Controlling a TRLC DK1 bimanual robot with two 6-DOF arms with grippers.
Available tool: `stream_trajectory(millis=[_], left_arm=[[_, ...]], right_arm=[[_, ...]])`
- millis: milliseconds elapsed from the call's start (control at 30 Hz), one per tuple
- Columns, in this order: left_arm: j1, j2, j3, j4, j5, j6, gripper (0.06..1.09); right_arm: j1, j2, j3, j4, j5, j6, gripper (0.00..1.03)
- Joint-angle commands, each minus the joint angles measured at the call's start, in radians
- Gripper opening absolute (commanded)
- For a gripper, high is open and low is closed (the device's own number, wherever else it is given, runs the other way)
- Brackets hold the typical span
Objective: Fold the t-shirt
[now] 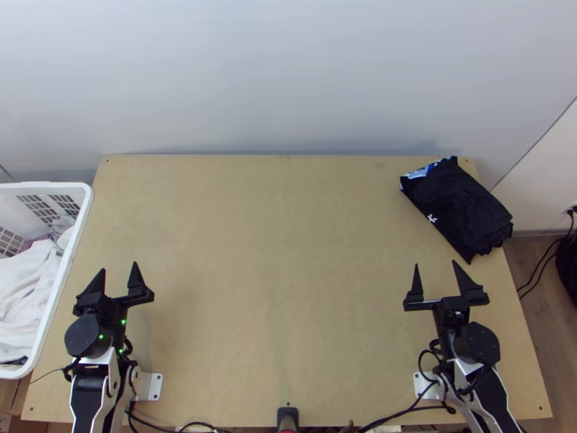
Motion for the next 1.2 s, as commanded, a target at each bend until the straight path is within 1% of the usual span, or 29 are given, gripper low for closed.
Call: stream_trajectory(millis=[0,367,400,433,467,600,633,667,700,833,867,933,1000,1033,1067,1100,1133,1167], left_arm=[[0.0,0.0,0.0,0.0,0.0,0.0,1.04],[0.0,0.0,0.0,0.0,0.0,0.0,1.04],[0.0,0.0,0.0,0.0,0.0,0.0,1.04],[0.0,0.0,0.0,0.0,0.0,0.0,1.04],[0.0,0.0,0.0,0.0,0.0,0.0,1.04],[0.0,0.0,0.0,0.0,0.0,0.0,1.04],[0.0,0.0,0.0,0.0,0.0,0.0,1.04],[0.0,0.0,0.0,0.0,0.0,0.0,1.04],[0.0,0.0,0.0,0.0,0.0,0.0,1.04],[0.0,0.0,0.0,0.0,0.0,0.0,1.04],[-0.001,-0.001,0.0,0.0,-0.002,0.0,1.04],[0.005,-0.001,0.0,0.002,-0.017,0.02,1.04],[0.036,-0.001,-0.001,0.008,-0.077,0.066,1.04],[0.063,-0.001,-0.001,0.01,-0.084,0.065,1.04],[0.086,-0.001,-0.001,0.011,-0.084,0.065,1.04],[0.096,0.003,-0.001,0.011,-0.087,0.068,1.04],[0.102,0.002,-0.003,0.011,-0.087,0.066,1.04],[0.089,-0.001,-0.003,0.02,-0.084,0.068,1.04]], right_arm=[[-0.001,0.0,0.0,0.0,0.0,0.001,0.98],[0.001,0.0,0.0,0.0,0.0,0.004,0.99],[0.005,0.0,0.0,0.0,0.0,0.036,0.99],[0.013,0.0,0.0,0.0,0.0,0.105,0.99],[0.015,0.002,0.0,-0.002,0.0,0.148,0.99],[0.01,0.0,0.002,-0.017,0.0,0.157,0.99],[0.015,0.0,0.002,-0.015,-0.001,0.18,0.99],[0.024,0.0,0.002,-0.014,0.0,0.225,0.99],[0.03,0.0,0.002,-0.014,0.0,0.238,0.99],[0.033,0.0,0.0,0.001,0.005,0.243,0.98],[0.032,-0.001,-0.003,0.026,0.023,0.223,0.98],[0.042,-0.001,-0.003,0.113,0.103,0.09,0.99],[0.048,-0.001,-0.015,0.228,0.151,-0.107,0.99],[0.048,-0.001,-0.023,0.29,0.151,-0.209,0.98],[0.058,-0.001,-0.025,0.311,0.149,-0.291,0.98],[0.079,-0.001,-0.021,0.325,0.151,-0.346,0.98],[0.096,-0.001,-0.011,0.333,0.154,-0.38,0.98],[0.102,-0.001,0.006,0.328,0.157,-0.395,0.98]])
